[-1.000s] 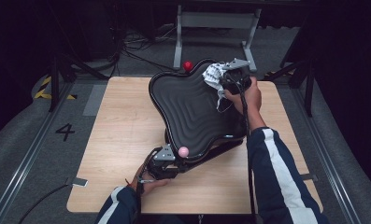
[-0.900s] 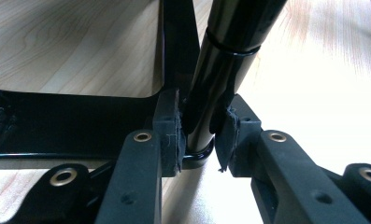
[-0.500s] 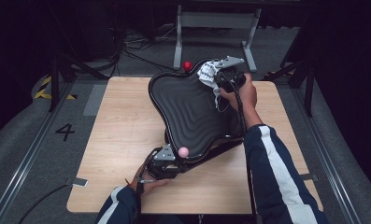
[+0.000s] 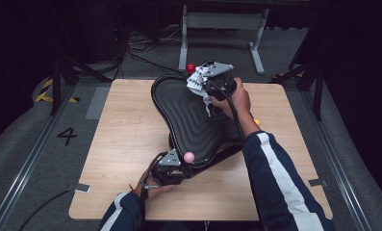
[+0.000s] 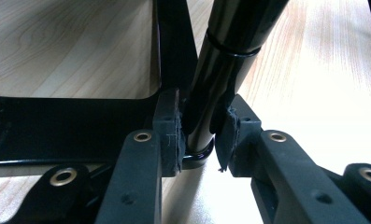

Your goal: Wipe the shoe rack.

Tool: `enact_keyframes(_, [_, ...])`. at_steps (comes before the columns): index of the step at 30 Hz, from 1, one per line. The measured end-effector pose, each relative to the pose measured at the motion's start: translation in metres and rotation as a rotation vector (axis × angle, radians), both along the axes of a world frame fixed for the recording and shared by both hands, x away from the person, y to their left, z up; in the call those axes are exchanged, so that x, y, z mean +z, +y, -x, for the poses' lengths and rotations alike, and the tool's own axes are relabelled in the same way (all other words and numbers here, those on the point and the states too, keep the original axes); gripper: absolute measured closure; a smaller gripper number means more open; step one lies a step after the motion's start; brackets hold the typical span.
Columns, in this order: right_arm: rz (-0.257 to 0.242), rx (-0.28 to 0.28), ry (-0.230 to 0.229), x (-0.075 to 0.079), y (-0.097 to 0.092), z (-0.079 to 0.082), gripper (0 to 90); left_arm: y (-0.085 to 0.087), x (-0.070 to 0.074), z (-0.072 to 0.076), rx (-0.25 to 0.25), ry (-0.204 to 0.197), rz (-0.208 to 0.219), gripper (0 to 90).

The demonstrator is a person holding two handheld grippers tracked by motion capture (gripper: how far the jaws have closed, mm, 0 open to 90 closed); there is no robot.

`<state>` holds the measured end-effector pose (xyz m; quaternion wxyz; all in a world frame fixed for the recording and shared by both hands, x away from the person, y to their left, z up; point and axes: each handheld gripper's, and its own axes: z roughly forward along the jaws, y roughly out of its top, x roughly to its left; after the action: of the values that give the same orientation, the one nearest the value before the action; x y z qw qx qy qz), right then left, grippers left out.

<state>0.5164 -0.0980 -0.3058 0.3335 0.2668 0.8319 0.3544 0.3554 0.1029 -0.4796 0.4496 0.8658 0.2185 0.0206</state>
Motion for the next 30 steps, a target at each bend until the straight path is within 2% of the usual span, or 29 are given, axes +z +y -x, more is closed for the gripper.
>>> enact_keyframes(8, [0.004, 0.097, 0.017, -0.001, 0.024, 0.018, 78.4, 0.0, 0.0, 0.0, -0.003, -0.001, -0.001, 71.2])
enact_keyframes(16, [0.027, 0.203, -0.003, -0.002, 0.065, 0.038, 77.8, 0.0, 0.0, 0.0, -0.001, -0.003, -0.001, 71.2])
enact_keyframes(25, [0.016, 0.221, -0.007, 0.004, 0.096, 0.042, 77.4, 0.0, 0.0, 0.0, -0.003, 0.0, 0.0, 71.2])
enact_keyframes(30, [0.016, 0.223, -0.007, 0.004, 0.101, 0.042, 77.4, 0.0, 0.0, 0.0, -0.003, -0.001, 0.0, 71.2])
